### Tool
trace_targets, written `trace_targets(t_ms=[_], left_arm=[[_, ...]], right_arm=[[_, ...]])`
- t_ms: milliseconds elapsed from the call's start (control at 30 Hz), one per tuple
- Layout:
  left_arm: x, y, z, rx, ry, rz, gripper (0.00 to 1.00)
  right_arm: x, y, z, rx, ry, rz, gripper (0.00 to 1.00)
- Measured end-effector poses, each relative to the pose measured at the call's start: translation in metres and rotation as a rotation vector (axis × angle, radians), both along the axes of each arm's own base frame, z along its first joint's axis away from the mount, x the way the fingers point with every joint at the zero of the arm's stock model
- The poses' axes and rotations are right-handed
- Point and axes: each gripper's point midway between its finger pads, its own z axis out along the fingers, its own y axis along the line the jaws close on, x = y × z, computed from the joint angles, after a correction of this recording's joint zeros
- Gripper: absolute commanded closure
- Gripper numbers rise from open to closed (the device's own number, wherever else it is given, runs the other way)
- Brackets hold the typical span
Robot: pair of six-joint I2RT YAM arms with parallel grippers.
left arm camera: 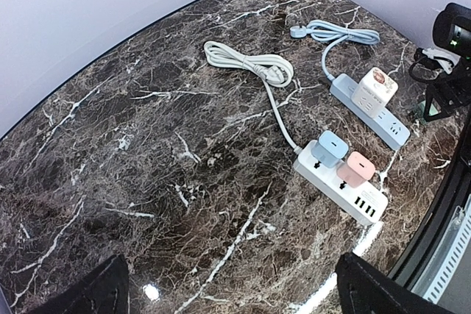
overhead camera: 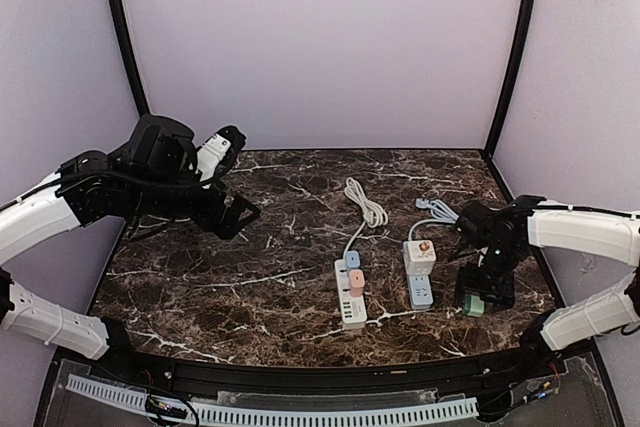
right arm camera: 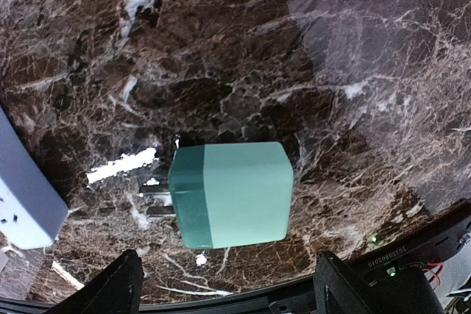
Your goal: Insert the plug
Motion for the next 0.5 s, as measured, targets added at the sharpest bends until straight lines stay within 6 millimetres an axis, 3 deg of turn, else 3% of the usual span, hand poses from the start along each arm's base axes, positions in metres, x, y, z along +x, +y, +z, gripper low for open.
trace_targets(t_ms=[300, 500], left_arm=[[0.0, 0.0, 0.0, -0.003, 0.003, 0.001, 0.0], [0.0, 0.0, 0.0, -0.003, 0.002, 0.001, 0.0]], right_arm=[[0.016, 0.001, -0.009, 0.018, -0.037, -0.035, 0.28], [0.016, 0.0, -0.024, 0.002, -0.006, -0.025, 0.33]])
